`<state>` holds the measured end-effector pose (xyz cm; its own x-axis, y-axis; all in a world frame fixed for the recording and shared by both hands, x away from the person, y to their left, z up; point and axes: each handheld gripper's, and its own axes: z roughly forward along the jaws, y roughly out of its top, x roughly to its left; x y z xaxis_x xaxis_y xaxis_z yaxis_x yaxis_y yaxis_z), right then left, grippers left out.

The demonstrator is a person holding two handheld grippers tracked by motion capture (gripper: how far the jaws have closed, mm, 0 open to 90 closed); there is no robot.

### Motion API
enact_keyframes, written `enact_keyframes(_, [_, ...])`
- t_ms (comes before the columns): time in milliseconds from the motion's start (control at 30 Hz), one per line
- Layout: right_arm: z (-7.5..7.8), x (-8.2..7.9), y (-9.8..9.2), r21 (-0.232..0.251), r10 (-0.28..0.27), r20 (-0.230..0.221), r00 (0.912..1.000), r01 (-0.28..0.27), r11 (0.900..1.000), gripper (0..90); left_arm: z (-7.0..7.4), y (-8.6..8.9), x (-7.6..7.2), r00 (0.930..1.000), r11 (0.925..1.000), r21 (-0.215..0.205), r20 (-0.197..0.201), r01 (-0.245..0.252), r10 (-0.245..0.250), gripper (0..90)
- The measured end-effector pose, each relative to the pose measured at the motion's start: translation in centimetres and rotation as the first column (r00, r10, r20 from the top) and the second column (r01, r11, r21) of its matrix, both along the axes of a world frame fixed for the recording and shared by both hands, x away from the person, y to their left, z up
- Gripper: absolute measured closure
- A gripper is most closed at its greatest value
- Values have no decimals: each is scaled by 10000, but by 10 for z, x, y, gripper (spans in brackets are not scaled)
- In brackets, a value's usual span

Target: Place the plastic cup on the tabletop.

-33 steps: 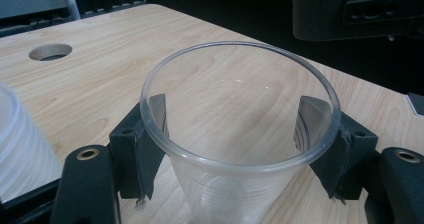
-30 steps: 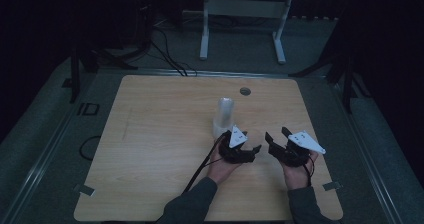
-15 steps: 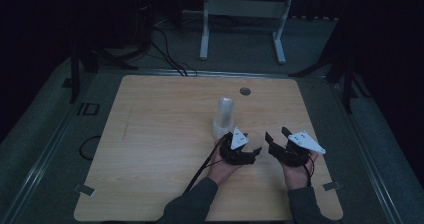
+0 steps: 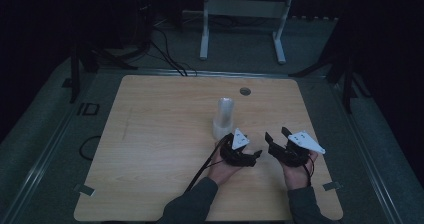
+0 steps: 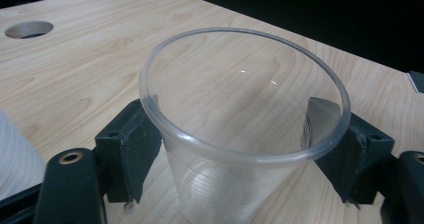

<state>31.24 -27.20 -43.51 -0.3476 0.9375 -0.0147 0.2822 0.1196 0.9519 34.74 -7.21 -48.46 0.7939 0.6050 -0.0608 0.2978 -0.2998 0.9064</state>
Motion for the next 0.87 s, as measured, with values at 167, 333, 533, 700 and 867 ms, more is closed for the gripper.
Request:
enact_keyframes(167, [0, 0, 0, -1, -7, 1, 10000, 7, 10000, 334, 1, 1, 0, 10000, 10000, 34, -19, -13, 13, 185])
enact_keyframes(333, [0, 0, 0, 15, -22, 22, 10000, 22, 10000, 334, 2, 2, -1, 10000, 10000, -46, -77, 35, -35, 152])
enact_keyframes(533, [0, 0, -1, 25, -29, 0, 10000, 29, 10000, 334, 3, 4, -2, 9999, 10000, -63, -119, 39, -40, 147])
enact_keyframes(700, [1, 0, -1, 33, -37, 26, 10000, 36, 10000, 335, 5, 6, -3, 10000, 10000, -68, -63, 65, -66, 148])
enact_keyframes(867, [1, 1, -2, 23, -49, 52, 10000, 48, 10000, 335, 7, 9, -5, 10000, 9999, -98, -6, 57, -57, 147])
